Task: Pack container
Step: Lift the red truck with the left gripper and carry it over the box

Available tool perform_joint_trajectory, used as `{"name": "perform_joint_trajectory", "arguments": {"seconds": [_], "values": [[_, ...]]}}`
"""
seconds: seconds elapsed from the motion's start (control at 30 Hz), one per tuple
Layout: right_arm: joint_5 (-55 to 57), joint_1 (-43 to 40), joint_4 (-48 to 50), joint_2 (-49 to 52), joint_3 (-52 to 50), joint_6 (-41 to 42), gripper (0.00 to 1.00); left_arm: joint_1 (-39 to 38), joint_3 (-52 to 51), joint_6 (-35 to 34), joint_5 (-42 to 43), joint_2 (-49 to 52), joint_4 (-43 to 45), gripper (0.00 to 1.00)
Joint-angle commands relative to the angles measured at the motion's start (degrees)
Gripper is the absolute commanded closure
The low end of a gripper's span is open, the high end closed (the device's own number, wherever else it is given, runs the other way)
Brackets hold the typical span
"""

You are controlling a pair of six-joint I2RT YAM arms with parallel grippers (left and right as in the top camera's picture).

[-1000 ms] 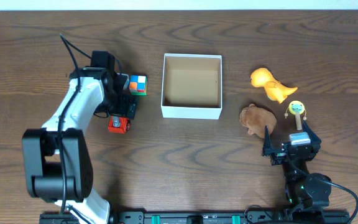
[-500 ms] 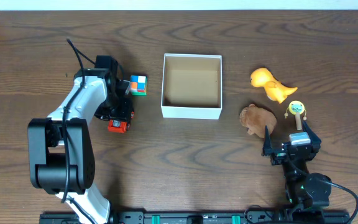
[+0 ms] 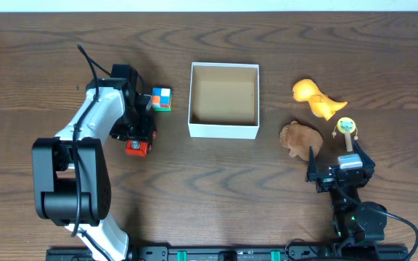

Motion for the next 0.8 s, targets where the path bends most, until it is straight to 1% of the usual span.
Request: {"name": "perform_joint_trajectory", "arguments": {"seconds": [0.0, 0.07, 0.23, 0.27, 0.33, 0.4, 0.5, 0.6, 0.77], "values": [[0.2, -0.7, -0.2, -0.3, -0.1, 1.0, 0.01, -0.1, 3.1, -1.9, 0.0, -2.8, -0.5, 0.54], [0.2, -0.7, -0.2, -0.3, -0.1, 1.0, 0.01, -0.1, 3.7, -3.6, 0.0, -4.3, -0.7, 0.56], [0.2, -0.7, -0.2, -0.3, -0.1, 1.0, 0.01, -0.7, 4.7, -9.4, 0.1, -9.7, -0.9, 0.56], [0.2, -0.7, -0.2, -0.3, -0.1, 1.0, 0.01, -1.0, 5.0, -9.7, 0.6, -10.8, -0.9, 0.57], [0.2, -0.7, -0.2, -0.3, -0.1, 1.0, 0.01, -2.0, 5.9, -9.8, 3.0, -13.4, -0.6, 0.63], [0.2, -0.7, -0.2, -0.3, -0.1, 1.0, 0.01, -3.3, 7.4, -11.1, 5.3, -15.6, -0.2, 0.64], [0.2, -0.7, -0.2, -0.3, -0.1, 1.0, 0.01, -5.8, 9.3, -15.7, 7.0, -18.7, 1.8, 0.64], [0.2, -0.7, -0.2, -0.3, -0.1, 1.0, 0.01, -9.1, 9.8, -19.1, 8.5, -21.5, 6.1, 0.64], [0.2, -0.7, -0.2, -0.3, -0.1, 1.0, 0.01, -14.7, 9.8, -22.5, 8.5, -22.5, 11.9, 0.64]]}}
